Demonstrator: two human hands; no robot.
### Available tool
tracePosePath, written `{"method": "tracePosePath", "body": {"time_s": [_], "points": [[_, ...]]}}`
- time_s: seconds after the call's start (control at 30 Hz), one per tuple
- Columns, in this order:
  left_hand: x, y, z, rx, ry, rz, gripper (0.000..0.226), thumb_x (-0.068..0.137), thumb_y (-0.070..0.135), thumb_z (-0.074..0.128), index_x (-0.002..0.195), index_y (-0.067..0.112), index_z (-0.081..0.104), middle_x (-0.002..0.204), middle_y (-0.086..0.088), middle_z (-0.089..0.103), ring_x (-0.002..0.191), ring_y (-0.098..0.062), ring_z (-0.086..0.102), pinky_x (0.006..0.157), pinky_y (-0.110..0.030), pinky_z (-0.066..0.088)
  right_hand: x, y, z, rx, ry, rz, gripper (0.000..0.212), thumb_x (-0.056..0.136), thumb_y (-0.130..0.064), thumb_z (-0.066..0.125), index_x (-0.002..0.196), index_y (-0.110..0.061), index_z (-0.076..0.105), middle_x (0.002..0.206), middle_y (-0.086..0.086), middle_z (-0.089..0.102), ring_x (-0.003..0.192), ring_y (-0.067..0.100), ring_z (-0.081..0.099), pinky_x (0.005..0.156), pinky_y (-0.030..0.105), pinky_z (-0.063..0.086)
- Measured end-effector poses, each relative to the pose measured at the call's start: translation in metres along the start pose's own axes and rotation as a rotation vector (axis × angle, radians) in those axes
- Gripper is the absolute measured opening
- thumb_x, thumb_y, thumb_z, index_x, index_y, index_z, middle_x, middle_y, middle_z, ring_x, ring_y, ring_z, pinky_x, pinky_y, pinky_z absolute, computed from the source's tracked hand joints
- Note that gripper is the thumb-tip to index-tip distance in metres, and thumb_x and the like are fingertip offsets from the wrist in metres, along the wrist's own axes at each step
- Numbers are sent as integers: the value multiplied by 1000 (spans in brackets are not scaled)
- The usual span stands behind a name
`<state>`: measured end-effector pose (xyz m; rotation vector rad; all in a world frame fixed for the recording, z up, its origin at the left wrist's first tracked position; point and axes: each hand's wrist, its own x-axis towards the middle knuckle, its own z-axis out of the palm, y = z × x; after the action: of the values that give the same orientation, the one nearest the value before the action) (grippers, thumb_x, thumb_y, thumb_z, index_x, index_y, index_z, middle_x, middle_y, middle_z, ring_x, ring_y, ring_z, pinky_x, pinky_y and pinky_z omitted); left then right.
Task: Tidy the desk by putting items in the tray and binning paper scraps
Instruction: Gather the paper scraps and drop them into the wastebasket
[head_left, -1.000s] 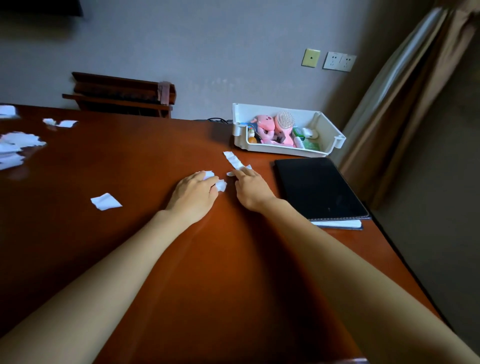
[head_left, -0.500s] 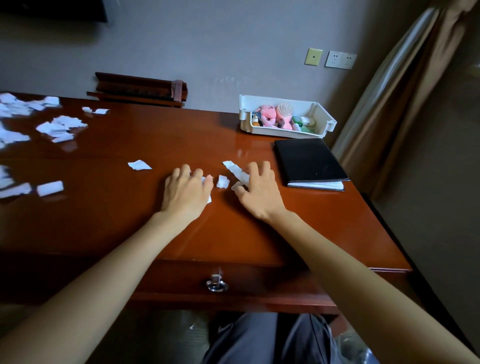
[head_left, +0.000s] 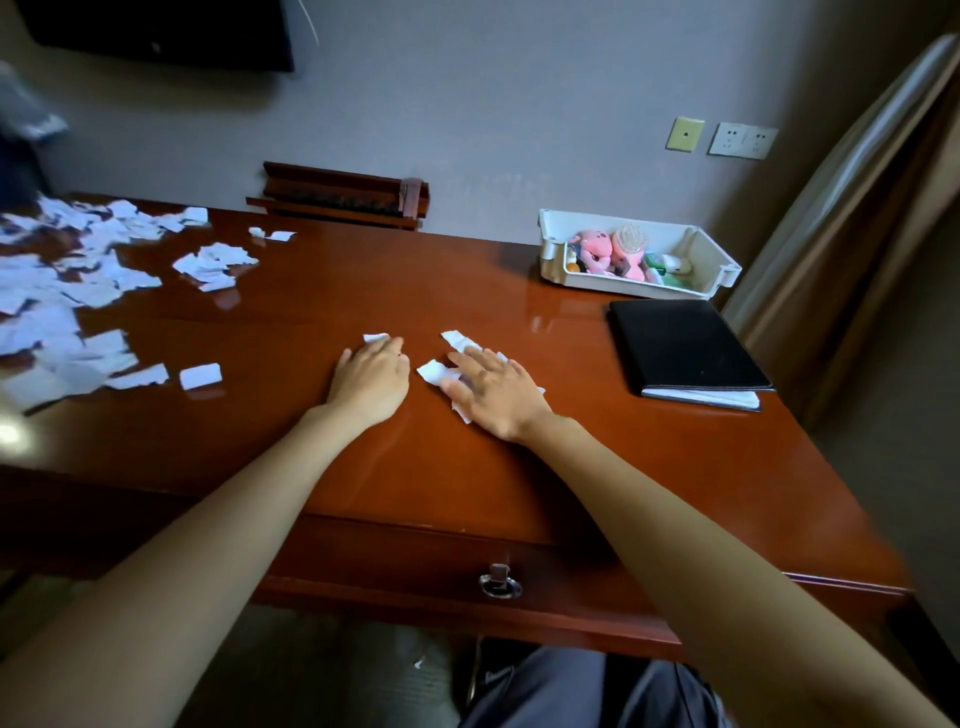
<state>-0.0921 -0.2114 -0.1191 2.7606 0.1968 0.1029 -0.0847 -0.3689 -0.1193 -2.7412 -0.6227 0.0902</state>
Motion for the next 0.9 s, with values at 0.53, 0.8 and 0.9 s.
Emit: {"method": "tracePosePath", "body": {"time_s": [0.53, 0.8, 0.9], "points": [[-29, 48, 21, 165, 143, 254, 31, 98, 39, 38, 124, 24, 46, 129, -5, 43, 119, -25, 40, 97, -36, 36, -18, 40, -13, -129, 225, 85, 34, 98, -35, 41, 127, -18, 47, 125, 13, 45, 110, 32, 44, 97, 37, 37], [-23, 60, 25, 28, 215, 194, 37, 93, 10, 54, 128, 8, 44, 131, -15, 48, 118, -29, 48, 91, -32, 48, -24, 35, -11, -169, 342, 98, 22, 99, -23, 41, 111, -6, 49, 110, 14, 56, 92, 34, 60, 71, 37, 47], [-22, 58, 18, -232, 229, 145, 20, 92, 3, 52, 111, 0, 55, 119, -19, 55, 104, -31, 57, 76, -30, 48, -29, 38, -13, -144, 338, 77, 18, 99, -18, 41, 106, -4, 52, 107, 15, 61, 89, 36, 61, 72, 38, 48]]}}
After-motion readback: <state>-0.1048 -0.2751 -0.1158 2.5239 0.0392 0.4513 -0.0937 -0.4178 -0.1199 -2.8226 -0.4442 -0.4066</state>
